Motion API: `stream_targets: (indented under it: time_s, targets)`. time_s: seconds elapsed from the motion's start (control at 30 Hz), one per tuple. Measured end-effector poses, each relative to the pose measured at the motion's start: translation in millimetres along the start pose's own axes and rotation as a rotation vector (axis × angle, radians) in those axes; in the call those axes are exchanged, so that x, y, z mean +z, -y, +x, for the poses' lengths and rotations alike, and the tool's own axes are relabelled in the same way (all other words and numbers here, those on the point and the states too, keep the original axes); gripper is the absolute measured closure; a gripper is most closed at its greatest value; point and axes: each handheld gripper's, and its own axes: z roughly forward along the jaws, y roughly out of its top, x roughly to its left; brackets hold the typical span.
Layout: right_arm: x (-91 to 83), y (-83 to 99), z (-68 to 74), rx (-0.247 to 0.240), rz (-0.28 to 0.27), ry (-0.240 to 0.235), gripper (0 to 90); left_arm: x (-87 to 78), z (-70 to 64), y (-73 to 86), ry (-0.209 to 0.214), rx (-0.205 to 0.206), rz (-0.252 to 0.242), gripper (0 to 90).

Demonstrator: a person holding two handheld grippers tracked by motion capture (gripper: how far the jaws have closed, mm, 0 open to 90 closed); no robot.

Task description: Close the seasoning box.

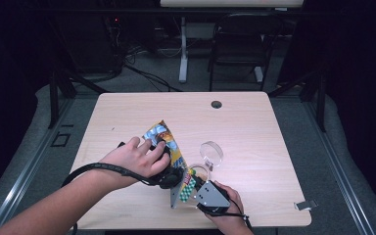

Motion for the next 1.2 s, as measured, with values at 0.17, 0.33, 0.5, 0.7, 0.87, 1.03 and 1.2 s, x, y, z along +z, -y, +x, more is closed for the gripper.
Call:
stream_targets:
  time_s: [0.17, 0.33, 0.5, 0.7, 0.87, 1.03, 1.2]
  targets:
    - [0.2, 0.0, 0.4, 0.0, 0.002, -0.001, 87.8, -0.3, 0.8, -0.2, 0.003, 0.004, 0.001, 78.5]
    - [0.1, 0.0, 0.2, 0.001, 0.0, -0.001, 87.8, -0.5, 1.1, 0.1, 0.003, 0.001, -0.003, 78.7]
    - [0.1, 0.0, 0.3, 0.001, 0.001, -0.003, 87.8, -0.7, 1.2, -0.3, 0.004, 0.005, -0.002, 78.8]
    - [0.1, -0.1, 0.2, -0.001, 0.002, 0.0, 87.8, -0.9, 1.9, -0.6, 0.004, 0.004, 0.0, 79.0]
    - [0.1, -0.1, 0.0, 0.001, 0.0, -0.001, 87.8, -1.3, 2.6, -0.6, 0.005, 0.002, -0.001, 79.2]
    - [0.0, -0.1, 0.1, 0.0, -0.002, -0.001, 87.8, -2.2, 3.2, -0.5, 0.008, 0.008, 0.003, 79.4]
    - [-0.1, -0.3, -0.1, -0.001, -0.002, -0.001, 87.8, -2.8, 3.9, -0.5, 0.007, 0.014, 0.004, 79.5]
